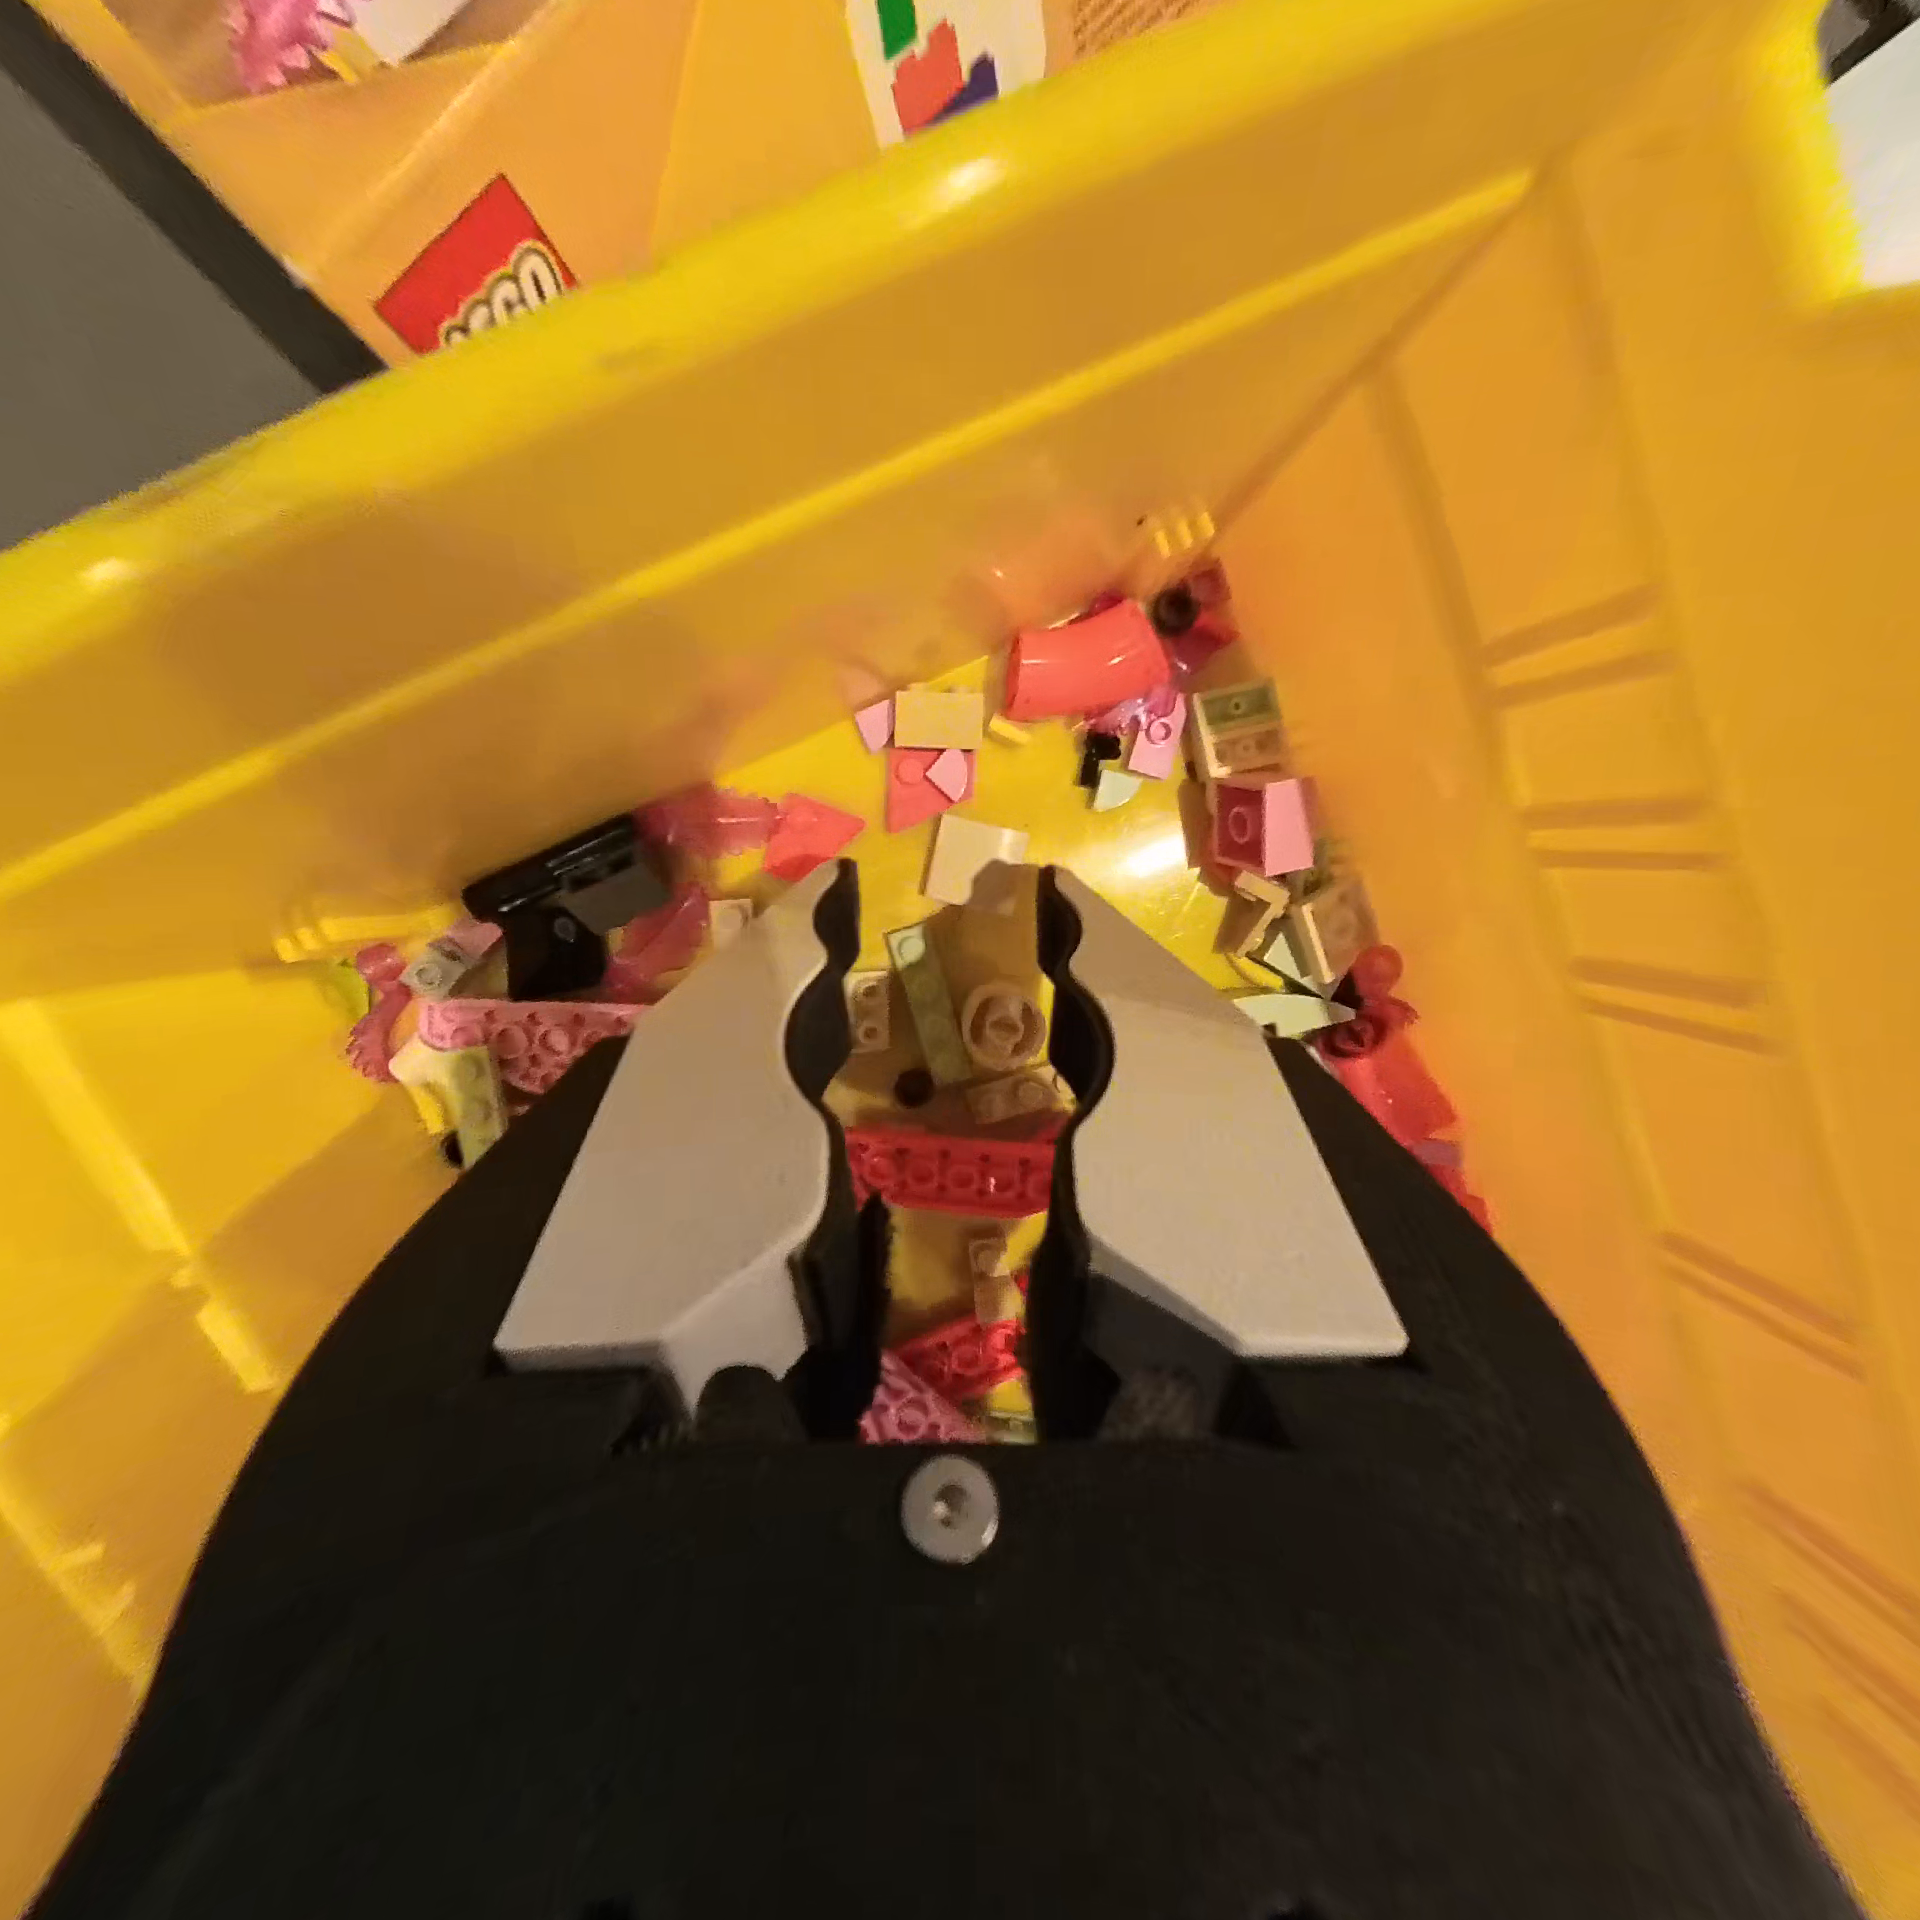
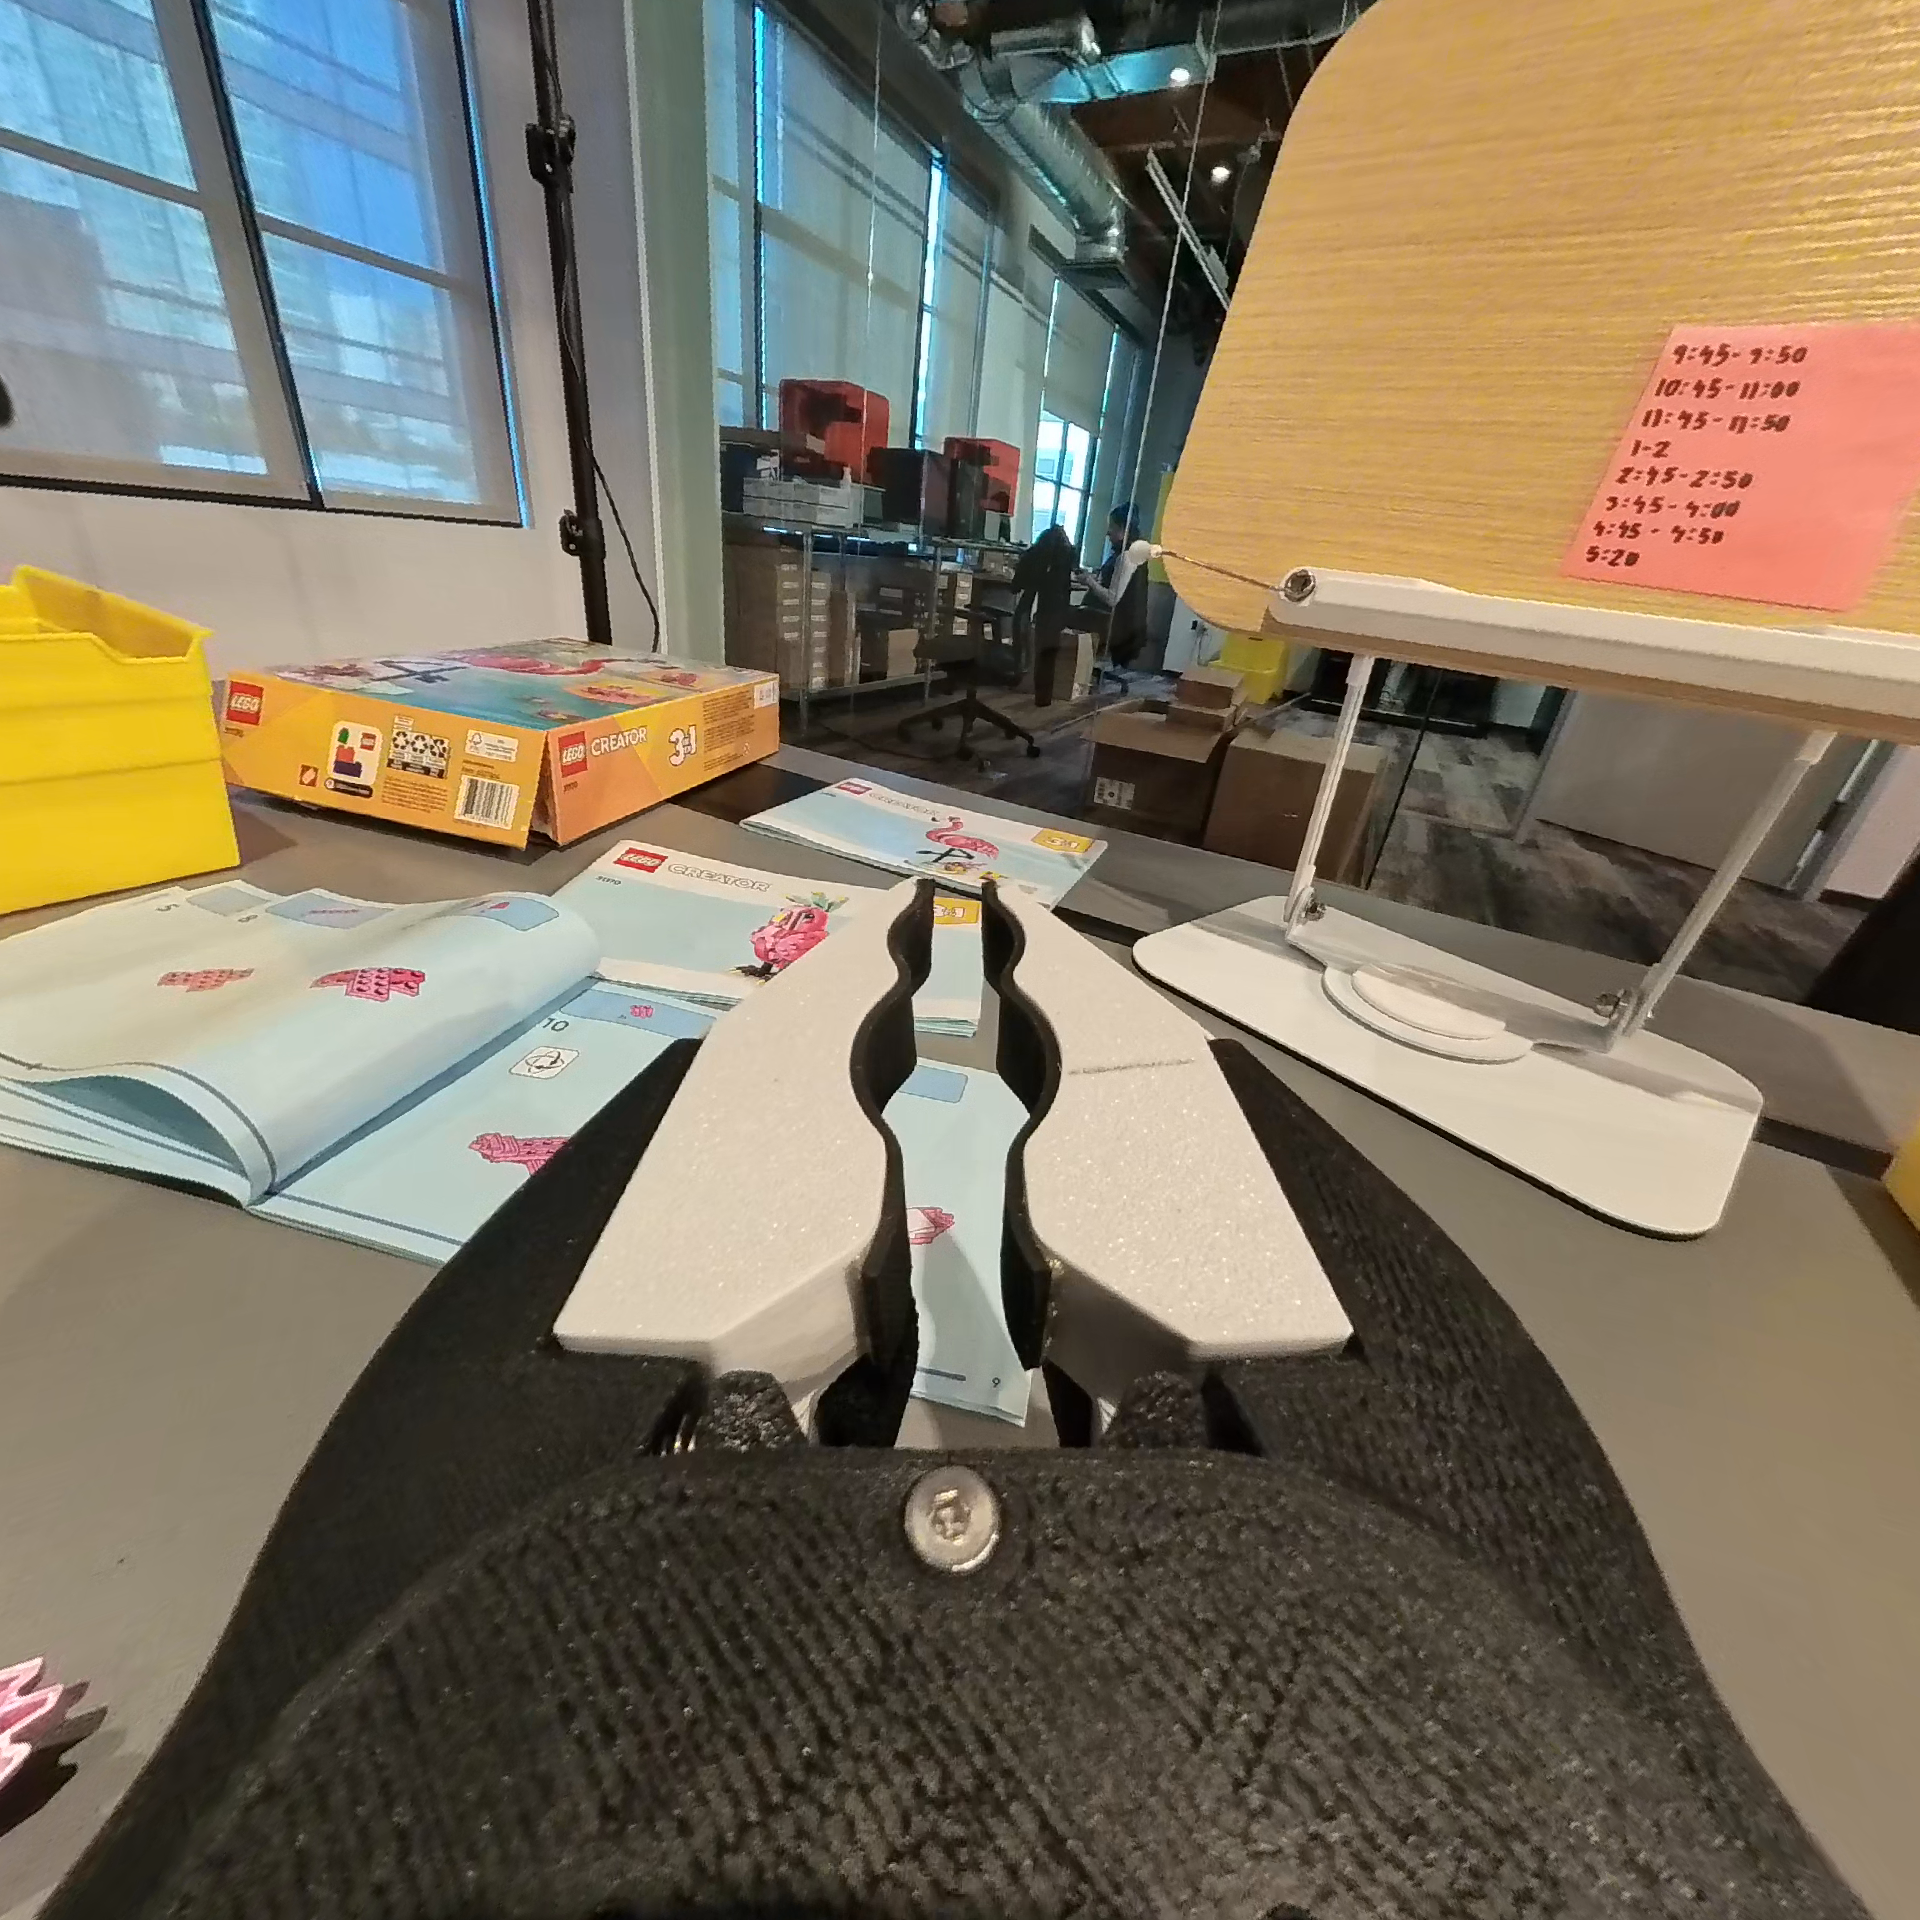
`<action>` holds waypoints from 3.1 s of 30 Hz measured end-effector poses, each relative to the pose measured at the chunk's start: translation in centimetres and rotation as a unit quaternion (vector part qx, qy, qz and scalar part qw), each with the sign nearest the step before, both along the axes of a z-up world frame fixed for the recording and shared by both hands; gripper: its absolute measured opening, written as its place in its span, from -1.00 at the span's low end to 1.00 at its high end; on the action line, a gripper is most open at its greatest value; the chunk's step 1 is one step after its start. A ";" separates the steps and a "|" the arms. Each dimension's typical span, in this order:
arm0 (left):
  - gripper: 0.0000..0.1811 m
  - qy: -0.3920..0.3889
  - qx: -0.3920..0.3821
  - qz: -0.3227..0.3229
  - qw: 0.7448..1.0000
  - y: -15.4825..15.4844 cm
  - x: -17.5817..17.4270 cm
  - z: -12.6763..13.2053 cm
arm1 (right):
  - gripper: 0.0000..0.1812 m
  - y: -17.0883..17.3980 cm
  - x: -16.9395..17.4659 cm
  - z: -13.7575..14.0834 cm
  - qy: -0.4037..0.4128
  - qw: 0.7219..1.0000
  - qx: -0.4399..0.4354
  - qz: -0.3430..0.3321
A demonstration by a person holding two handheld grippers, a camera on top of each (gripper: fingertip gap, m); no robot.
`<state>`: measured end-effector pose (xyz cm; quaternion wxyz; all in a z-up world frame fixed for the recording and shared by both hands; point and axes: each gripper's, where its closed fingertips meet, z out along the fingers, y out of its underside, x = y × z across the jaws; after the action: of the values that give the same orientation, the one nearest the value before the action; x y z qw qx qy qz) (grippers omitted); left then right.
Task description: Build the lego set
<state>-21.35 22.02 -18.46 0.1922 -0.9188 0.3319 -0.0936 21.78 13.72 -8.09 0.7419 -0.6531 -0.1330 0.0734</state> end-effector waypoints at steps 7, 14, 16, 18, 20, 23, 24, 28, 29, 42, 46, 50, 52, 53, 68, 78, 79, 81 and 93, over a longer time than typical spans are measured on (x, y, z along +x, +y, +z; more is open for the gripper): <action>-0.82 0.034 0.042 -0.052 0.997 -0.6 -0.1 0.8 | -0.92 0.0 0.1 0.0 0.008 1.000 -0.001 0.001; -0.82 -0.129 0.239 -0.091 0.958 -9.9 7.3 14.4 | -0.92 0.0 0.2 0.1 0.016 1.000 -0.001 0.004; -0.82 -0.117 0.214 -0.141 0.960 -14.8 10.0 13.8 | -0.92 -0.1 0.2 0.2 0.019 1.000 0.000 0.004; -0.82 -0.132 0.152 -0.215 0.956 -20.1 13.4 11.2 | -0.92 -0.1 0.3 0.2 0.021 1.000 0.001 0.005; -0.81 -0.124 0.092 -0.242 0.958 -23.6 15.3 7.8 | -0.92 -0.1 0.3 0.2 0.023 1.000 0.000 0.007; -0.82 -0.054 0.083 -0.234 0.967 -24.6 15.8 3.4 | -0.92 -0.1 0.2 0.2 0.023 1.000 0.000 0.009; -0.82 -0.029 0.090 -0.227 0.969 -24.4 15.7 2.5 | -0.92 -0.1 0.1 0.2 0.022 1.000 -0.001 0.010; -0.72 0.007 0.062 -0.216 0.974 -24.2 15.1 -0.6 | -0.92 -0.2 0.1 0.2 0.022 1.000 0.000 0.010; -0.54 -0.005 0.041 -0.205 0.978 -24.3 15.2 -1.1 | -0.92 -0.2 0.1 0.2 0.022 1.000 0.000 0.009; -0.54 -0.132 0.278 0.123 0.944 -16.6 -0.7 12.9 | -0.89 -0.2 0.3 0.2 0.025 1.000 0.001 0.006; -0.27 -0.063 0.115 0.035 0.991 -14.5 -2.3 7.2 | -0.89 -0.1 0.4 0.2 0.024 1.000 0.000 0.004; -0.06 0.075 0.056 -0.098 0.991 -13.4 -3.4 2.3 | -0.89 -0.1 0.5 0.1 0.020 1.000 -0.001 -0.001; -0.07 0.088 0.015 -0.128 0.988 -13.5 -3.2 0.9 | -0.90 -0.1 0.5 0.1 0.017 1.000 -0.002 -0.002; -0.07 0.090 -0.004 -0.134 0.987 -13.5 -3.2 0.4 | -0.89 0.0 0.5 0.0 0.016 1.000 -0.003 -0.001; -0.24 0.153 0.162 0.024 0.975 -2.7 -8.2 3.0 | -0.90 0.1 0.3 -0.2 -0.004 1.000 -0.006 -0.011; -0.56 0.128 0.010 0.138 0.982 -11.7 -11.2 2.6 | -0.90 0.0 0.0 -0.2 -0.003 1.000 -0.008 -0.004; -0.67 0.145 -0.006 0.139 0.980 -12.6 -11.6 2.4 | -0.90 0.0 0.0 -0.2 -0.001 1.000 -0.009 -0.003; -0.81 0.180 -0.034 0.139 0.973 -14.1 -12.6 2.2 | -0.90 0.0 -0.1 -0.2 0.001 1.000 -0.009 0.000; -0.89 0.148 -0.059 0.039 0.986 -11.3 -6.0 0.5 | -0.90 0.0 -0.4 -0.2 0.012 1.000 -0.014 0.015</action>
<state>-27.38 10.73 -17.98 0.0900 -0.9445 0.3143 0.0320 21.38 13.74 -8.33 0.7331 -0.6604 -0.1324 0.0942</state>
